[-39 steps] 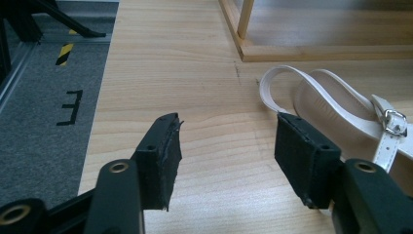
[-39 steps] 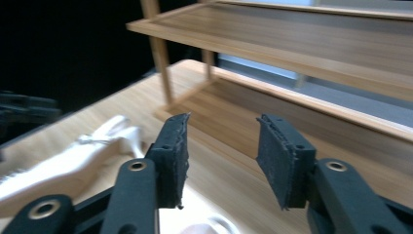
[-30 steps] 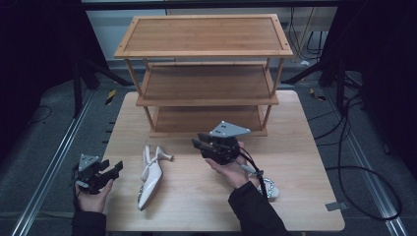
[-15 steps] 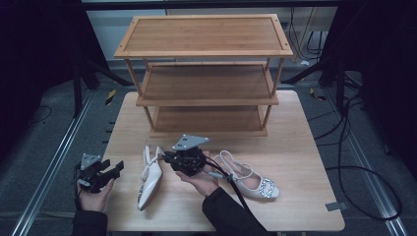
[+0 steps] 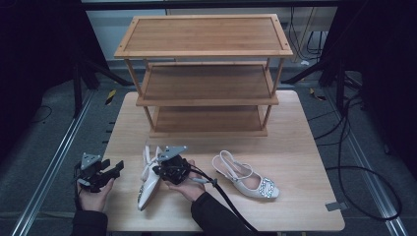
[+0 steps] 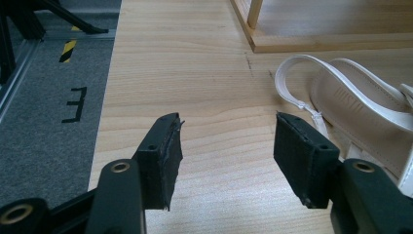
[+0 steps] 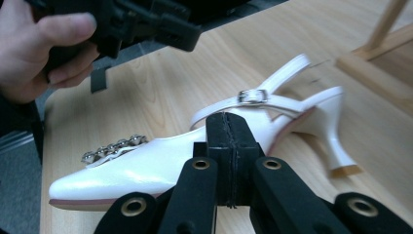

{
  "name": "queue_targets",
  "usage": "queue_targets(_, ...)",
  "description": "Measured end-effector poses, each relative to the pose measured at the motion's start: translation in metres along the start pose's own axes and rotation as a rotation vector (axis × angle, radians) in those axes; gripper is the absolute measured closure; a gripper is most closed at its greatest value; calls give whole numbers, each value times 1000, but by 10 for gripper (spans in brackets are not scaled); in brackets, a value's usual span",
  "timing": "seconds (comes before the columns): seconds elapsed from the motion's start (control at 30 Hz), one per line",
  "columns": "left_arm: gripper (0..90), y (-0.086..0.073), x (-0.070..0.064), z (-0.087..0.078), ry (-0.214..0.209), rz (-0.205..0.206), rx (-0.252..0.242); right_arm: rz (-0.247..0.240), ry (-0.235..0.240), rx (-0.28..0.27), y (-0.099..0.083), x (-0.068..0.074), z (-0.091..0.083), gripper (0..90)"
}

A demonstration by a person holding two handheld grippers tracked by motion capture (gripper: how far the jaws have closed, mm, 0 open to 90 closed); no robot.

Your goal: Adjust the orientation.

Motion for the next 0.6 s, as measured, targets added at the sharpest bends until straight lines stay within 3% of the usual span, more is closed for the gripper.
queue_targets(0.27, 427, -1, 1, 0, 0, -3, 4, -12, 15, 19, -7, 1, 1, 900)
queue_targets(0.43, 427, 0, 0, 0, 0, 0, 2, -6, 13, 45, -26, -2, -11, 900)
queue_targets(0.47, 427, 0, 0, 0, 0, 3, 3, -6, 1, 69, -39, -4, -14, 900)
queue_targets(0.6, 427, 0, -1, 0, 0, 5, 1, 2, -9, 104, -56, -8, -15, 900)
Point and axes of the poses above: each handheld gripper's, and its own axes: z roughly forward along the jaws, y roughly out of its top, x roughly to its left, the point moved 9 cm from there along z, roughly forward along the jaws, and after that the axes turned 14 degrees about x, right-handed, at the moved point
